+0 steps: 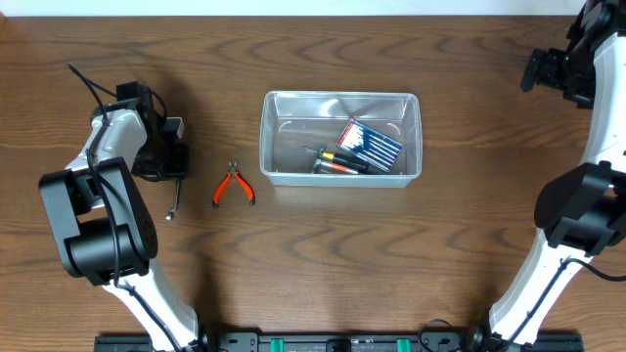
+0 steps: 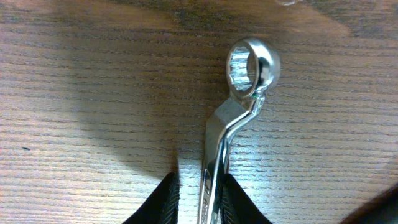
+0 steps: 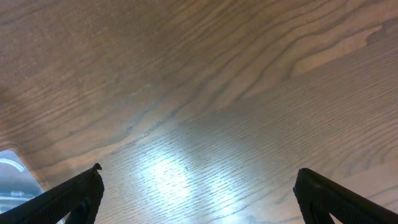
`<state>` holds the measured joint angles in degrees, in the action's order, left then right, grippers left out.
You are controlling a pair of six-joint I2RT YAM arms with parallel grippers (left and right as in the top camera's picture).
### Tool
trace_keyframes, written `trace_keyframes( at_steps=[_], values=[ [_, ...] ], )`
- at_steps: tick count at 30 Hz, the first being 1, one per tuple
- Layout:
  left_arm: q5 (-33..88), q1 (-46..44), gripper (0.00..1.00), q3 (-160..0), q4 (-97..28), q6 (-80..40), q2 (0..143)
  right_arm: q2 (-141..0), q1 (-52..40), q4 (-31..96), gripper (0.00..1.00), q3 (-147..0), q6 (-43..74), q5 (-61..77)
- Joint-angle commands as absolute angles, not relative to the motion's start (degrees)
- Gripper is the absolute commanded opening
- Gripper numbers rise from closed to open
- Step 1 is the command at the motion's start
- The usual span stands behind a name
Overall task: Pack container
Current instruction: 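Close the left gripper on the wrench shaft below the ring end, then lift the wrench and carry it right toward the clear container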
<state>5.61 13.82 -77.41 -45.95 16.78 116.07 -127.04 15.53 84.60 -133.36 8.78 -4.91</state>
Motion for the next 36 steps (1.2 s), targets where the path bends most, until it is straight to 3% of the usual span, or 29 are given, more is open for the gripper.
trace_keyframes(
  at_steps=[1,10,16,25,36],
  values=[
    [5.34,14.06,0.19,-76.82,-45.89,17.3,117.23,-126.76,15.84,84.62,0.99,-133.32,9.37,-5.39],
    [5.34,14.09,0.19,-76.82,-45.89,17.3,117.23,-126.76,15.84,84.62,0.99,-133.32,9.37,-5.39],
    [5.34,14.06,0.1,-76.82,-45.91,17.3,117.23,-126.76,15.84,84.62,0.99,-133.32,9.37,-5.39],
    [5.34,14.06,0.06,-76.82,-45.78,17.3,117.23,-126.76,15.84,84.62,0.99,-133.32,9.37,-5.39],
    [5.34,14.06,0.06,-77.28,-45.76,16.64,117.23,-126.76,15.84,84.62,0.99,-133.32,9.37,-5.39]
  ],
)
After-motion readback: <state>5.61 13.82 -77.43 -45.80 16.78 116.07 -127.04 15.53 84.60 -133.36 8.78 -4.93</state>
